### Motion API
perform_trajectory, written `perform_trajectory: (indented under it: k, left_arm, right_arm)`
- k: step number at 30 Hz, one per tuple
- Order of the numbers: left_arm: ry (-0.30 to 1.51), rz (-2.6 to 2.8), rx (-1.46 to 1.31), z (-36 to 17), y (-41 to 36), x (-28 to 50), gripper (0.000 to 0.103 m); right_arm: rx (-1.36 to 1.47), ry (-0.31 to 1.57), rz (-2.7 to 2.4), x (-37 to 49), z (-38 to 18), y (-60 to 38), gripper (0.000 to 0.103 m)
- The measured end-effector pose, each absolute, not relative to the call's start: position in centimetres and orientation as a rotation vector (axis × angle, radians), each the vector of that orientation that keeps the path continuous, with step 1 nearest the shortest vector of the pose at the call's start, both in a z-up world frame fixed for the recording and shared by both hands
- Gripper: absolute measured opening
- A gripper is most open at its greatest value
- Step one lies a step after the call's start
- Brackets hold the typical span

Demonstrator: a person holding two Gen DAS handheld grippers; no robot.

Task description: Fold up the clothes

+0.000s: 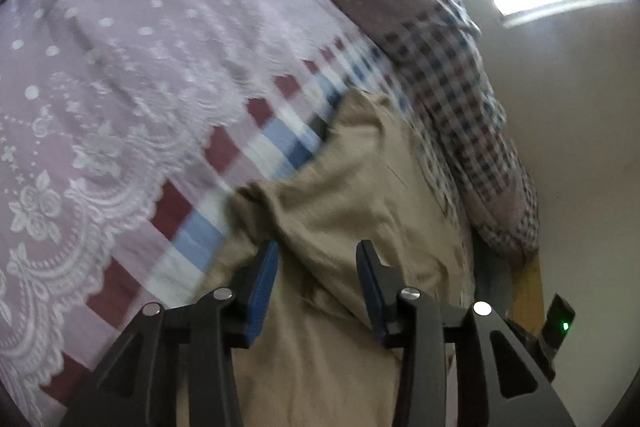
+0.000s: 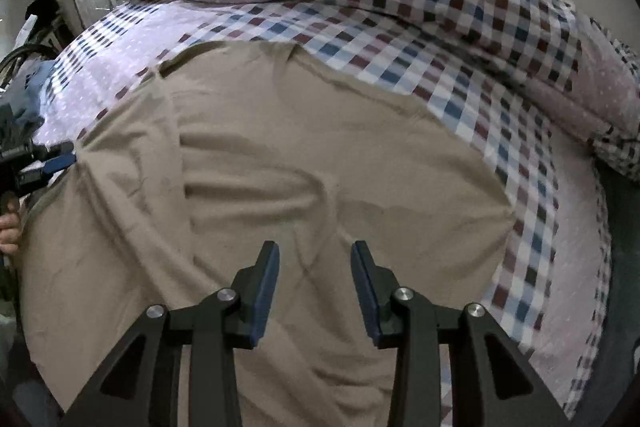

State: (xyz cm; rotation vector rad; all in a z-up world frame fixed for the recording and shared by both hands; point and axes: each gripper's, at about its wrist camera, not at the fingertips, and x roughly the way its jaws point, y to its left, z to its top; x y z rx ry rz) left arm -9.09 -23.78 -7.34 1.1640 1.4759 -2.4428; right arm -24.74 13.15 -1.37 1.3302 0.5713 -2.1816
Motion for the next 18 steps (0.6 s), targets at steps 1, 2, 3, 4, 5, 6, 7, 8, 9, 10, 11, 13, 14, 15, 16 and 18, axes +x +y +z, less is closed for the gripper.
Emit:
perform_trajectory:
  k: [1,2,3,4,5,6,7,8,9,10,11,13,14,15,16,18]
  left_arm:
    - [1.47,-2.454,1.18,-7.1,-23.5,-9.1,0.048]
    - [1.463,-2.463,1.194,-6.8,-23.3,-9.2,0.053]
    - [1.458,-2.458,1.194,-7.0,-23.3,-9.2,0.053]
    - [1.452,-2.454,1.195,-7.2,-23.3,-9.2,0.053]
    - [1.447,-2.449,1.196,-7.3,-23.3,-9.2,0.053]
    - [1.441,-2.445,1.196,-7.5,-23.3,-9.3,0.053]
    - [1.435,-2.44,1.197,-7.7,-23.3,-9.3,0.053]
    - [1.43,-2.436,1.198,-7.8,-23.3,-9.3,0.053]
    - [1.424,-2.431,1.198,-8.0,-23.3,-9.3,0.051]
    - [1.419,-2.426,1.199,-8.2,-23.3,-9.4,0.042]
    - [1.413,-2.422,1.199,-8.3,-23.3,-9.4,0.03]
    - [1.402,-2.413,1.2,-8.6,-23.3,-9.4,0.018]
    - [1.397,-2.408,1.201,-8.8,-23.3,-9.4,0.01]
    - [1.391,-2.404,1.201,-9.0,-23.3,-9.5,0.008]
    - [1.386,-2.399,1.202,-9.1,-23.3,-9.5,0.006]
    - [1.375,-2.39,1.203,-9.5,-23.3,-9.5,0.005]
  right_arm:
    - [1.334,0.564,-2.173,-24.6,-1.6,13.1,0.04]
    - [1.341,0.556,-2.164,-24.6,-2.0,12.8,0.04]
    - [1.349,0.549,-2.152,-24.6,-2.4,12.7,0.04]
    - [1.356,0.545,-2.133,-24.7,-2.8,12.4,0.04]
    - [1.363,0.541,-2.113,-24.9,-3.3,11.9,0.04]
    - [1.37,0.537,-2.093,-25.0,-3.8,11.5,0.04]
    - [1.376,0.533,-2.072,-25.2,-4.3,11.0,0.04]
    - [1.374,0.531,-2.044,-25.2,-4.7,10.3,0.04]
    - [1.367,0.533,-2.008,-25.2,-5.1,9.3,0.04]
    - [1.359,0.536,-1.971,-25.2,-5.5,8.2,0.04]
    - [1.351,0.538,-1.934,-25.1,-5.8,7.2,0.04]
    - [1.339,0.574,-1.879,-25.1,-6.5,4.9,0.04]
    - [1.332,0.587,-1.859,-25.0,-6.7,4.0,0.04]
    - [1.327,0.605,-1.839,-24.9,-7.0,3.1,0.04]
    - [1.321,0.625,-1.819,-24.7,-7.3,2.2,0.04]
    - [1.31,0.663,-1.778,-24.4,-7.8,0.3,0.038]
